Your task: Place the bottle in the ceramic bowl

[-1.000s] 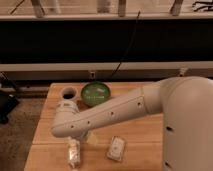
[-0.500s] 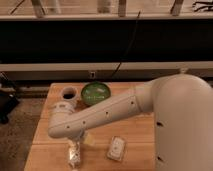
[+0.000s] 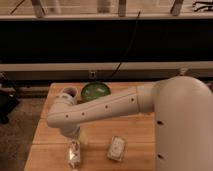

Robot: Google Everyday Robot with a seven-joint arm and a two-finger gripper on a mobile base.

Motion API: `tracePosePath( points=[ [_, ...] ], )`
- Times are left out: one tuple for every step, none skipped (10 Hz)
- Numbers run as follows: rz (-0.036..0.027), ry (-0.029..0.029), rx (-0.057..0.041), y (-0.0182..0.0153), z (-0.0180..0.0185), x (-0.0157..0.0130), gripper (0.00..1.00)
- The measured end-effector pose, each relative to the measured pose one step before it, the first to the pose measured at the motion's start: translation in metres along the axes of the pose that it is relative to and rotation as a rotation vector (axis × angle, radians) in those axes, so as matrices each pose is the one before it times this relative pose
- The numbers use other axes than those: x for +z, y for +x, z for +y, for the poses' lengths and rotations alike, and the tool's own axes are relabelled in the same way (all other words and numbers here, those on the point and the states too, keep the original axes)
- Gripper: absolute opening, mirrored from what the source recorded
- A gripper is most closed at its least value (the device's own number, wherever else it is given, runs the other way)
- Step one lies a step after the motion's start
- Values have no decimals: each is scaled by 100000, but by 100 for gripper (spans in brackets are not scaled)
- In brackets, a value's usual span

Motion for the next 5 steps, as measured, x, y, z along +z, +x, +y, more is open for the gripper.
tracePosePath(
  points=[
    [-2764,1122,-3098,-289,-287,202,80],
    [-1381,-32,-2857,-289,41,407,80],
    [340,139,-2268,-396,-25,488,80],
    [721,-18,-2122,-320,223,629,80],
    [1076,-245,-2102,-294,399,623,80]
  ],
)
